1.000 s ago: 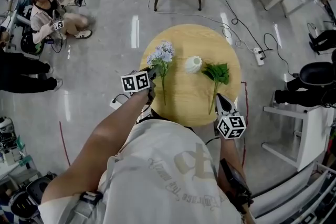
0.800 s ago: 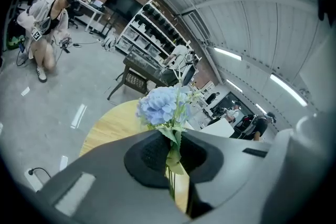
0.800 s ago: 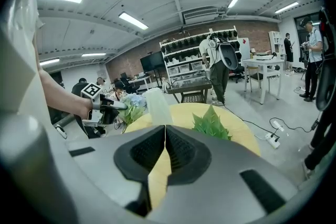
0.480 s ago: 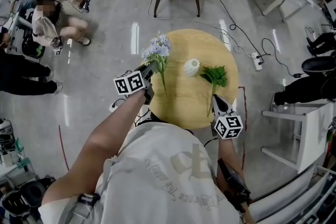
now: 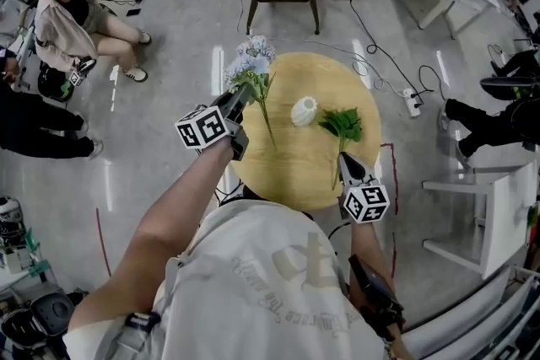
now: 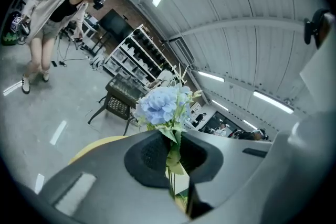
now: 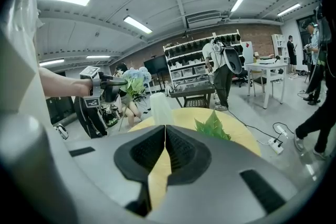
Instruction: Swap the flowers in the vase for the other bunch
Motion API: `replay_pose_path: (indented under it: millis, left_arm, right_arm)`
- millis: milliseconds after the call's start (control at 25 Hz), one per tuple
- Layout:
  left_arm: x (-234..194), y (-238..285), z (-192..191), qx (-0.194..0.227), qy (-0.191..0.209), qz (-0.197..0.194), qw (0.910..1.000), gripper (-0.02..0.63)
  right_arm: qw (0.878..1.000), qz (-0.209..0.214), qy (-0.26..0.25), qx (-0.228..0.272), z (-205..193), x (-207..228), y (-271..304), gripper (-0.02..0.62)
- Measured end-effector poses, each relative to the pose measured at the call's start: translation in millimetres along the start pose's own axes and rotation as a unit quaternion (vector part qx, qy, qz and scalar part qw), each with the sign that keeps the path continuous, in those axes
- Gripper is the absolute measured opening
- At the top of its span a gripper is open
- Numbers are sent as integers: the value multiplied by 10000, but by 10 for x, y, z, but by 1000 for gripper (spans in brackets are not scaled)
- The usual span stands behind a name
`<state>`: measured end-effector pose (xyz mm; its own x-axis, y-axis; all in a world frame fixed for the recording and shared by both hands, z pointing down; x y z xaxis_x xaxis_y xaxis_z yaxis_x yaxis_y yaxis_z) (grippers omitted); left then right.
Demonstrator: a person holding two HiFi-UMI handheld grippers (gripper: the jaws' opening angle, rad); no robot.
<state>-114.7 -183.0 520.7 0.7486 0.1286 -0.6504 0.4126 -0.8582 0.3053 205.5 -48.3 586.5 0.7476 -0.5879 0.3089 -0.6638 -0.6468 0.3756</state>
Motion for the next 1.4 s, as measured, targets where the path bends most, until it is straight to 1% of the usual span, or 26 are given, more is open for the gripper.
replay_pose_path:
  millis: [280,600,1120,1400]
  left_arm:
    - [260,20,287,318,137,-265,9990,21]
    - [644,91,639,690,334,-631,9951,21]
    - [1210,376,771,883,685,-1194,9865,21]
    - [1370,472,833,943,956,-1427,9806,21]
  right_arm:
    - [10000,45,-56,61,28,-2,-10,8]
    - [9999,35,-17,116,24,1,-46,8]
    - [9999,2,31,129,-14,44,-95,8]
    - [9999,-57,71,148,0,-2,-93,8]
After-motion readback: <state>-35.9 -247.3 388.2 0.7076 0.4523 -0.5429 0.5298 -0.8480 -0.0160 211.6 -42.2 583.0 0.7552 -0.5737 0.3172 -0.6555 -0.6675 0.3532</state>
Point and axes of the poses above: the fingertips, and each gripper's own axes: y forward along the fingers, x to its right, z out of its top, the point moved 4 cm from there along -y, backward along the fingers, and after that the axes turned 11 degrees about z, right-handed, at the moved point
